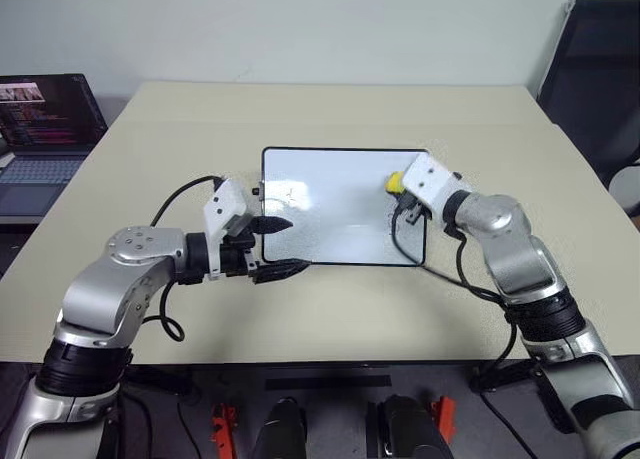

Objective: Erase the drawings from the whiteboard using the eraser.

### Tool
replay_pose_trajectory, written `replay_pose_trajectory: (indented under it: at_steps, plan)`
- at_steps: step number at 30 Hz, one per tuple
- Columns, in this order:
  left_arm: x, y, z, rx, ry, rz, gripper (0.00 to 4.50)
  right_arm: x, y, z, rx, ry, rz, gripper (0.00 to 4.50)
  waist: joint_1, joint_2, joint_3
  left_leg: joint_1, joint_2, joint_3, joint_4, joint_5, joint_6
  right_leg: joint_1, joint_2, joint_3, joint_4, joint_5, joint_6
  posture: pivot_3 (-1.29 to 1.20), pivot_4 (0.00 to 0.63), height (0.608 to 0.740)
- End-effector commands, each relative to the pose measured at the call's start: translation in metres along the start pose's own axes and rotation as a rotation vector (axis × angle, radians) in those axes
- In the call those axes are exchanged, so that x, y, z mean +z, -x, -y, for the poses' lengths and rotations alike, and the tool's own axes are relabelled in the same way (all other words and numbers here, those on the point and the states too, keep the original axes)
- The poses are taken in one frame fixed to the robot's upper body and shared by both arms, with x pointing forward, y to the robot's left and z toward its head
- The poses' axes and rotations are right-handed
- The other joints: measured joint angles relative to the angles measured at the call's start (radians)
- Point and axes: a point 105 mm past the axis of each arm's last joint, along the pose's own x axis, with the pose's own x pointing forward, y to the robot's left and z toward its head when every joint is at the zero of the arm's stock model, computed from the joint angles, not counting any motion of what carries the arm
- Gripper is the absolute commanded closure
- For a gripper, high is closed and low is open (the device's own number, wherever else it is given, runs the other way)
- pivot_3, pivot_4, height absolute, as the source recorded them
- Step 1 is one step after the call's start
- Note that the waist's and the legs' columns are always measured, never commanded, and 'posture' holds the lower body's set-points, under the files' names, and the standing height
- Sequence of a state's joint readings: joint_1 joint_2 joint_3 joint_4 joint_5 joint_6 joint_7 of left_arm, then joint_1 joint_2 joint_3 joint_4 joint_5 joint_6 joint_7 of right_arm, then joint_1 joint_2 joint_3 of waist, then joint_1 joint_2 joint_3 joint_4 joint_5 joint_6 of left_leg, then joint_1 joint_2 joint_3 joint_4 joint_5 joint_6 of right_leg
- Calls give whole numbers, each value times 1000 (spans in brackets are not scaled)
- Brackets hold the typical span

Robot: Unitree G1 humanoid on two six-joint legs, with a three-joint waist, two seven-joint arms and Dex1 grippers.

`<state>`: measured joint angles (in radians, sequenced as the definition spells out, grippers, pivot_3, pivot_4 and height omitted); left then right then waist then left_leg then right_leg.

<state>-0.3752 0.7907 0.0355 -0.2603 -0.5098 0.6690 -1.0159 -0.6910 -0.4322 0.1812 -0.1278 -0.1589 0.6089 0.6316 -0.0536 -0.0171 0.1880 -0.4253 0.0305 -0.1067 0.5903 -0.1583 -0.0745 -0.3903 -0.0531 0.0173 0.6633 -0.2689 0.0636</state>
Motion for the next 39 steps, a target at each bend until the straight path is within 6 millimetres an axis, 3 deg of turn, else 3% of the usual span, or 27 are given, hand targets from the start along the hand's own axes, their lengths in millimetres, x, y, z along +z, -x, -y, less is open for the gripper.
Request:
replay_pose_trajectory:
  at_steps: [1,5,9,17,23,33,37,39]
  plan:
    - [6,12,0,21,-38,20,0,31,24,-6,62,-104,174,3413,2,0,0,0,0,0,-1,0,0,0,0,0,-1,0,0,0,150,740]
    - [3,14,8,19,-30,25,0,33,48,-24,143,-165,220,3413,12,0,0,0,0,0,-3,-1,-2,0,0,-1,-1,-4,0,0,150,740]
    - [0,10,19,-14,-26,35,0,1,78,-53,226,-135,112,3413,28,0,0,-1,0,0,-3,-2,-3,0,-1,-1,-3,-7,-6,0,150,740]
    - [-1,6,21,-56,-26,36,0,-41,93,-65,142,-205,-61,3413,23,0,0,1,0,0,-1,-2,-3,0,-1,-1,-1,-7,-7,0,150,740]
    - [1,0,16,-80,-40,36,0,-37,84,-53,51,-152,-42,3413,22,-1,1,0,0,1,-1,-2,-3,0,-1,-1,-2,-7,-7,0,150,740]
    - [-3,-11,24,-158,-73,7,0,-25,27,-31,-119,52,-27,3413,19,-1,1,-1,0,1,-1,-2,-3,0,-1,-1,-2,-7,-7,0,150,740]
    - [-1,-12,27,-167,-76,12,0,-38,19,-34,-94,99,-96,3413,25,-1,1,-1,0,0,-1,-2,-3,0,-1,-1,-2,-7,-7,0,150,740]
    - [-1,-11,27,-163,-75,13,0,-55,25,-44,-2,168,-170,3413,25,-1,1,-1,0,0,-1,-2,-3,0,-1,-1,-2,-7,-6,0,150,740]
